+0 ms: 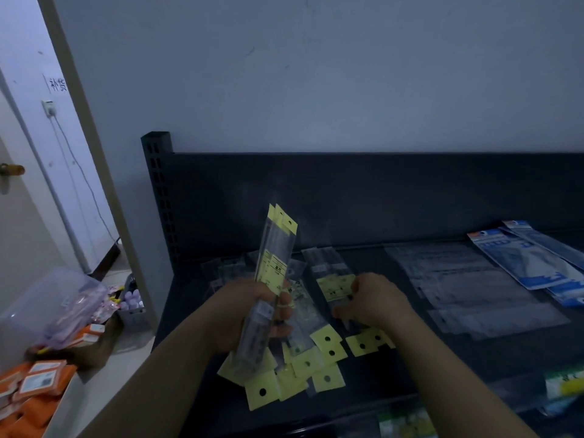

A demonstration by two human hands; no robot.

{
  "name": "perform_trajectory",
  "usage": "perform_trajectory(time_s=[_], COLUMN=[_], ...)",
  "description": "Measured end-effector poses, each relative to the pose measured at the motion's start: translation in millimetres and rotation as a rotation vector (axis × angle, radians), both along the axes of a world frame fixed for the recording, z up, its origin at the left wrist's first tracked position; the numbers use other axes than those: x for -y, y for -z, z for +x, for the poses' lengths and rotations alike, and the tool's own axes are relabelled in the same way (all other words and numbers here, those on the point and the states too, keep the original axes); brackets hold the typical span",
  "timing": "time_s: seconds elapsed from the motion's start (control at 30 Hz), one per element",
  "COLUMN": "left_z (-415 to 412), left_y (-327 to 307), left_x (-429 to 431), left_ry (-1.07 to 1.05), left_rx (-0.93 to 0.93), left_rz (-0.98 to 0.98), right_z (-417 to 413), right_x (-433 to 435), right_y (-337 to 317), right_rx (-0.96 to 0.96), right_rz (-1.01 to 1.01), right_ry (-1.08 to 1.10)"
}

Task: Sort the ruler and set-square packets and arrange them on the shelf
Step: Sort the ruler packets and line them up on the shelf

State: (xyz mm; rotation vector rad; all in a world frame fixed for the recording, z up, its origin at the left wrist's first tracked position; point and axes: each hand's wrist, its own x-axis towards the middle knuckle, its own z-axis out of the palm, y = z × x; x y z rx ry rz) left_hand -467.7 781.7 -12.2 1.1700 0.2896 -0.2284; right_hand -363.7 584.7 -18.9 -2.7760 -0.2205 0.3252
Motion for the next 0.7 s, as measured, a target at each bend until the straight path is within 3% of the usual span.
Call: perform_trajectory(time_s=[0.1,0.43,0.6,0.7], left_z=[-1,-2,-1,3], left_y=[1,-1,-2,-5], left_x=[-1,-2,-6,-7], left_ry=[-0.005,-0.013,-0.026,-0.007], left_rx=[0.002,0.008,-0.013,-0.029], left_rz=[-0.003,0.001,-0.03,-0.089], right_z=[6,13,11,4], right_x=[3,17,40,63], right_y=[-4,-4,-3,-17], right_rx=[-0.017,-0.141,0.001,-0.094], right_rz=[-0.044,0.223,0.48,0.727], right_ry=[0.065,0.116,0.072,0.006])
